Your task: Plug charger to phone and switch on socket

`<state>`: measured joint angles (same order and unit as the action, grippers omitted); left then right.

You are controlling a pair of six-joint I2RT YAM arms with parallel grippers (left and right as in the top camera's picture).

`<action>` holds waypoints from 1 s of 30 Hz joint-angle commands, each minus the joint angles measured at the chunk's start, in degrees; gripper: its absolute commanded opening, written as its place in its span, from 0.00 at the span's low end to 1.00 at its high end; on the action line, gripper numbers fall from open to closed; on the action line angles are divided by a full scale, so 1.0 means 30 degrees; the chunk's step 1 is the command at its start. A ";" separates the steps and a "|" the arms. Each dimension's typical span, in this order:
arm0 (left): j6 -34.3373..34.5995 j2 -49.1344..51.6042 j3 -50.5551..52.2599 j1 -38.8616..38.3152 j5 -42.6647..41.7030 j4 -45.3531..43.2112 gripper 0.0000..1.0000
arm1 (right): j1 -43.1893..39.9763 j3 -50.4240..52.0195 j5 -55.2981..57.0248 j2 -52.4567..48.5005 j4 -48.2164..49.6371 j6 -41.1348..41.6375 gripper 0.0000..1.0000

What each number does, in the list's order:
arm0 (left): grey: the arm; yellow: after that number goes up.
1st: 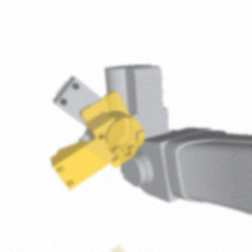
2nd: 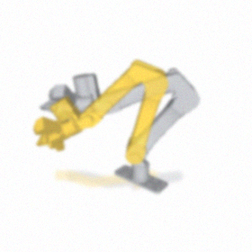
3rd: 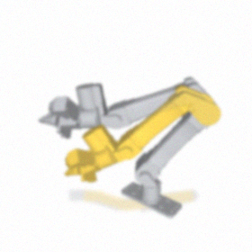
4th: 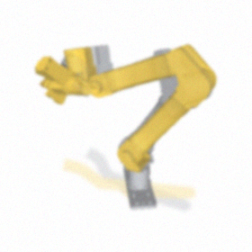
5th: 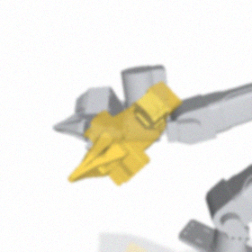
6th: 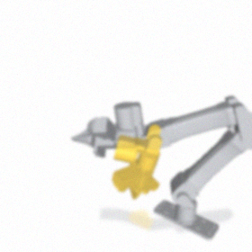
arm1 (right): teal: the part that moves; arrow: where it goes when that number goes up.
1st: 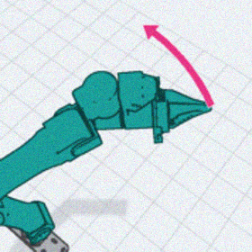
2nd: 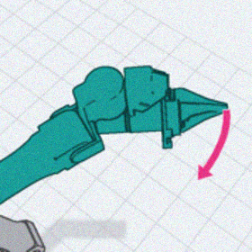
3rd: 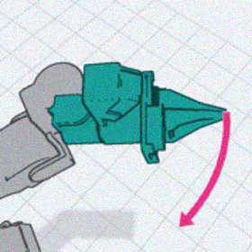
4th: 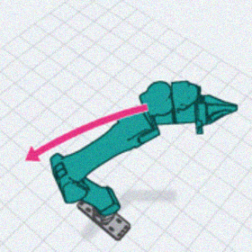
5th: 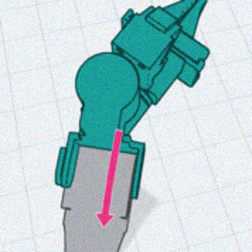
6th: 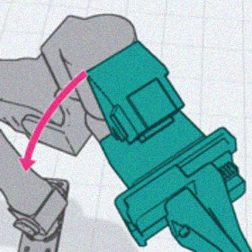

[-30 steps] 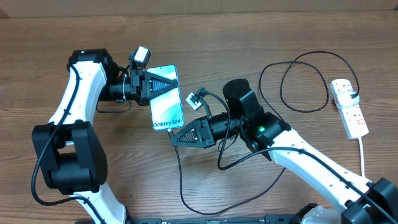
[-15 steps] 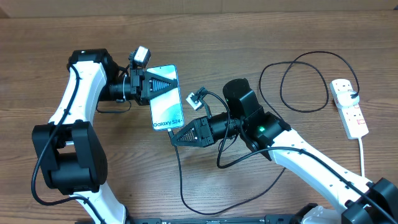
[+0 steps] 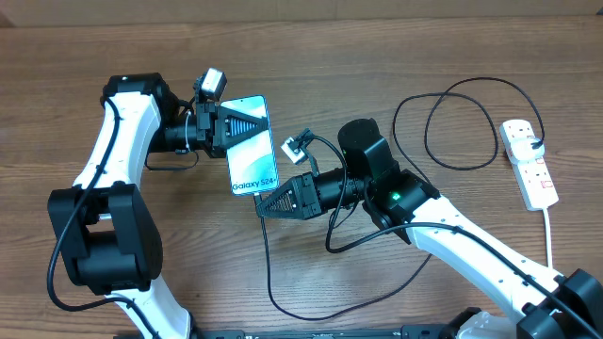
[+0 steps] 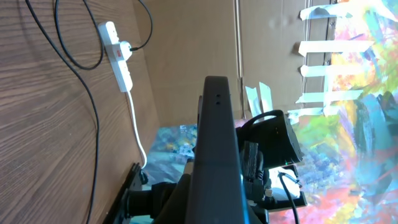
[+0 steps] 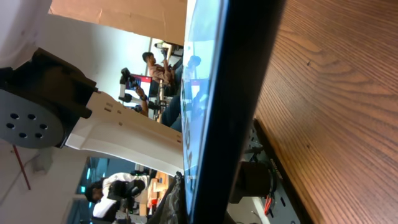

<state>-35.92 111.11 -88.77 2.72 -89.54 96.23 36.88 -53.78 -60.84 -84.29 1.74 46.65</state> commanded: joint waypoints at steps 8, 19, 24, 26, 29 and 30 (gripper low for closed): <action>-0.0022 -0.0415 -0.0328 -0.0182 0.0459 0.0226 0.04 | -0.0342 0.0051 0.3140 -0.0087 0.0415 0.0379 0.04; 0.0117 -0.0415 -0.0328 -0.0415 0.0852 0.0226 0.04 | -0.1217 0.0051 0.3759 -0.0087 0.0423 0.0379 0.04; 0.0117 -0.0415 -0.0328 -0.0423 0.1013 0.0219 0.04 | -0.1821 0.0051 0.3694 -0.0087 0.0423 0.0379 0.04; 0.0117 -0.0415 -0.0328 -0.0423 0.1035 0.0219 0.04 | -0.1821 0.0051 0.3730 -0.0087 0.0597 0.0372 0.04; 0.0138 -0.0415 -0.0328 -0.0466 0.0962 0.0226 0.04 | -0.1821 0.0051 0.3810 -0.0087 0.1282 0.0466 0.04; 0.0197 -0.0415 -0.0328 -0.0503 0.0962 0.0226 0.04 | -0.1821 0.0044 0.3949 -0.0087 0.1377 0.0554 0.04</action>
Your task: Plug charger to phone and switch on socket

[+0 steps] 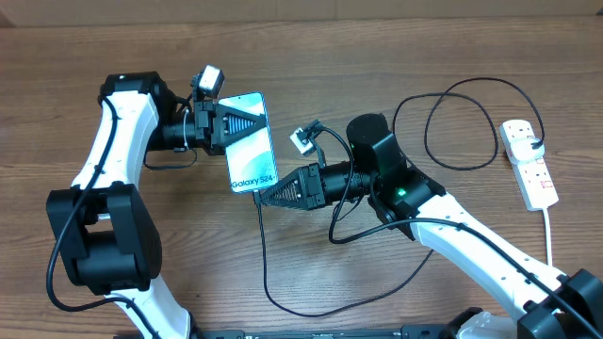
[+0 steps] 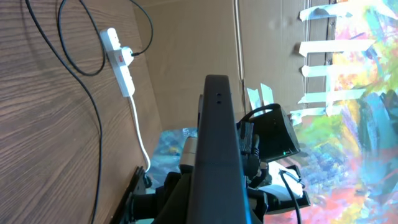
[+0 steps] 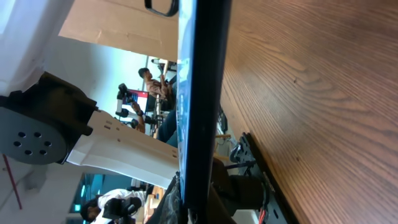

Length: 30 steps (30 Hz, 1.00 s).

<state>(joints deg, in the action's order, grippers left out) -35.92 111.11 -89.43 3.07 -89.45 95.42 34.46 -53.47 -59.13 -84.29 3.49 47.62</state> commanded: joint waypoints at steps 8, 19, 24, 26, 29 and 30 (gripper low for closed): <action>0.0488 -0.0415 -0.0109 -0.1231 0.0933 0.0495 0.04 | -0.1013 -0.0051 0.3854 -0.0095 0.0801 0.0568 0.04; 0.0408 -0.0415 -0.0109 -0.1406 0.1413 0.0109 0.04 | -0.1129 -0.0051 0.3388 -0.0095 -0.0984 -0.1158 0.92; 0.0430 -0.0415 -0.0109 -0.1406 0.1566 -0.0350 0.04 | -0.1610 -0.0051 0.0109 -0.0087 -0.1137 -0.2324 1.00; 0.0430 -0.0408 -0.0109 -0.1406 0.1574 -0.0401 0.04 | -0.1654 -0.0051 -0.1013 -0.0087 -0.1129 -0.2477 1.00; 0.0430 -0.0408 -0.0109 -0.1406 0.1566 -0.0488 0.05 | -0.1508 -0.0051 -0.1770 -0.0087 -0.1137 -0.2579 0.99; 0.0532 -0.0408 -0.0109 -0.1406 0.1552 -0.0554 0.04 | -0.1370 -0.0051 -0.1974 -0.0087 -0.1209 -0.2841 0.96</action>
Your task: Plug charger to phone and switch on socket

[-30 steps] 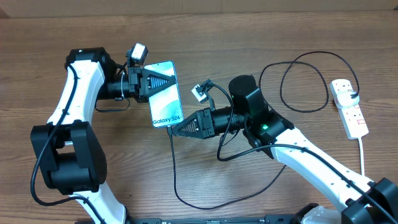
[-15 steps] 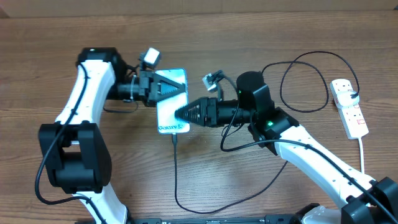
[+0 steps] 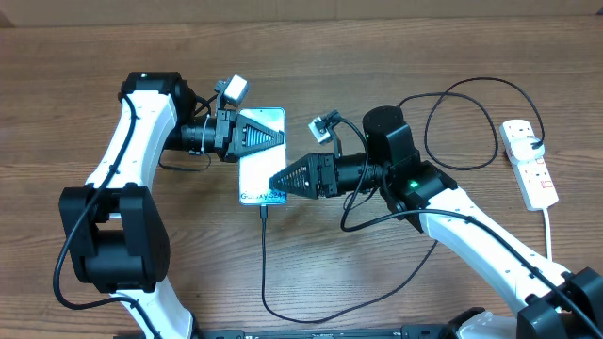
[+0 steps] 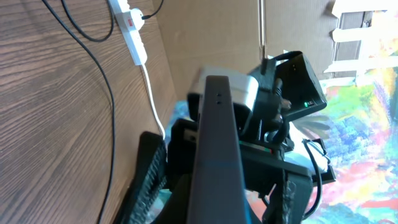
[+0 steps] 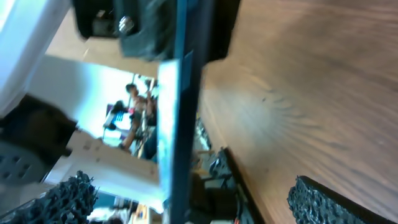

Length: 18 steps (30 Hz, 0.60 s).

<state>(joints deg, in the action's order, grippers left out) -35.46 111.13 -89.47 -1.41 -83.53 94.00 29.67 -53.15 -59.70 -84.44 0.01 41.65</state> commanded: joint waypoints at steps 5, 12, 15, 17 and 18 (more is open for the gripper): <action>0.0962 -0.0415 -0.0095 0.0087 -0.0831 -0.0226 0.04 | 0.1319 -0.0160 -0.1967 -0.0036 -0.0051 -0.0991 0.75; 0.1494 -0.0415 -0.0095 0.0087 -0.2149 -0.0503 0.04 | 0.2718 -0.0160 0.0787 -0.0044 -0.1173 -0.0976 0.50; 0.1617 -0.0415 -0.0095 0.0095 -0.2193 -0.0590 0.04 | 0.2878 -0.0160 0.1035 -0.0036 -0.1188 -0.0976 0.50; 0.1610 -0.0415 -0.0095 0.0095 -0.2171 -0.0648 0.04 | 0.2878 -0.0160 0.1027 -0.0036 -0.1188 -0.0976 0.46; 0.1610 -0.0415 -0.0095 0.0095 -0.2178 -0.0656 0.04 | 0.2878 -0.0160 0.1035 -0.0036 -0.1195 -0.0976 0.42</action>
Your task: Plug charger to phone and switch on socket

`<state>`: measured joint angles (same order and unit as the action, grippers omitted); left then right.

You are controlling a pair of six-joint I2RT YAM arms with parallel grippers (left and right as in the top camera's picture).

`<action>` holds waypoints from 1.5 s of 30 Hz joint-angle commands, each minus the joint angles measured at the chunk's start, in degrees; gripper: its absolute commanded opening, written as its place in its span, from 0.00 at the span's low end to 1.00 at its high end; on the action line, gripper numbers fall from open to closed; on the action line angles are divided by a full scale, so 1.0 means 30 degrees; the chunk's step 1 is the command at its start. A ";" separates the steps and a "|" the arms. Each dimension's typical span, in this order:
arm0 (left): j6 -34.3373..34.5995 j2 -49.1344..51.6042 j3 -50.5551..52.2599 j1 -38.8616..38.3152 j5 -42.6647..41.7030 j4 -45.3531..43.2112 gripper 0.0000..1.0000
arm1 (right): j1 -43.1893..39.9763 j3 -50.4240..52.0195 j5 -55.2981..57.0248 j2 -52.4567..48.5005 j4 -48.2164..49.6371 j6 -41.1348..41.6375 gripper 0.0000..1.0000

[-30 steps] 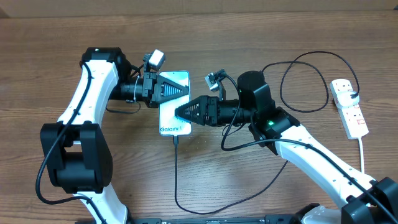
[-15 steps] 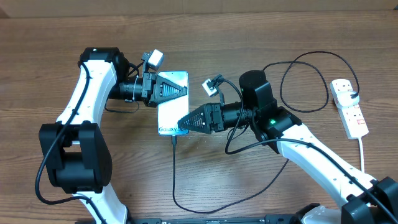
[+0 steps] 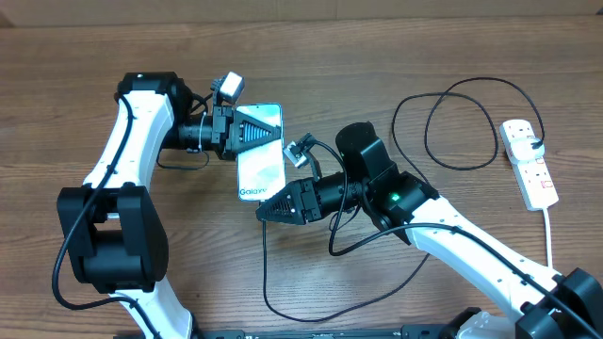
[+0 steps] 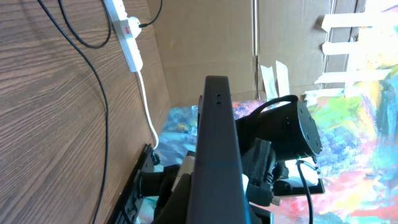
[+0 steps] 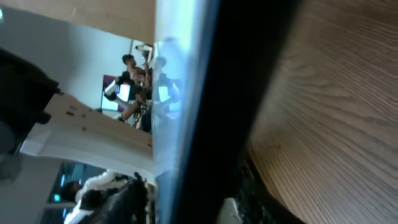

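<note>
My left gripper (image 3: 247, 134) is shut on the upper part of the phone (image 3: 259, 155), holding it screen-up above the table. The left wrist view shows only the phone's dark edge (image 4: 214, 143). The black charger cable (image 3: 265, 264) runs down from the phone's lower end. My right gripper (image 3: 267, 209) is at that lower end. In the right wrist view the phone's edge (image 5: 224, 93) fills the middle, with a finger close on each side. The plug itself is hidden. The white socket strip (image 3: 529, 174) lies at the far right with the charger's mains plug in it.
The cable makes a large loop (image 3: 462, 122) on the wooden table between the right arm and the socket strip (image 4: 127, 34). More cable curls in front of the right arm (image 3: 320, 301). The strip's white lead runs off the table's right edge.
My right gripper was beside the phone's right edge with its fingers wide apart. It is now lower, at the phone's bottom end with its fingers close on either side. The phone has shifted slightly left.
At first my left gripper held the phone and my right gripper was at its lower end with the cable. A second later that held, with both closer together. Then the cable hung from the phone and the right gripper stood open alongside. Now it is back at the bottom end.
</note>
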<state>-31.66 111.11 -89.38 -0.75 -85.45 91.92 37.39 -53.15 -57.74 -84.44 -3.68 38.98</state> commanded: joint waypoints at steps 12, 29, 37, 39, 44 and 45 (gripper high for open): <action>0.0328 -0.0408 -0.0124 -0.0131 -0.1304 0.0044 0.04 | 0.0262 -0.0160 0.0466 -0.0036 0.0364 0.0000 0.04; 0.0342 -0.0408 -0.0117 -0.0525 -0.0342 0.0335 0.04 | -0.0656 -0.0168 0.2579 -0.0036 0.2033 0.1494 0.65; 0.0576 -0.0408 -0.0124 -0.0532 -0.0321 0.0342 0.04 | -0.1967 -0.0168 0.2506 -0.0036 -0.0029 -0.0168 1.00; 0.0576 -0.0408 -0.0117 -0.0532 -0.0328 0.0342 0.04 | -0.2259 -0.0168 0.2514 -0.0036 -0.0860 -0.0627 1.00; 0.0561 -0.0408 -0.0124 -0.0590 -0.0313 0.0328 0.04 | -0.2885 -0.0168 0.2514 -0.0044 -0.2543 -0.1705 1.00; 0.0561 -0.0408 -0.0117 -0.0648 -0.0313 0.0299 0.04 | -0.2987 -0.0168 0.2514 -0.0036 -0.2739 -0.1938 1.00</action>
<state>-31.27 111.11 -89.30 -2.42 -83.66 92.09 29.91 -53.15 -51.83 -84.44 -10.31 36.91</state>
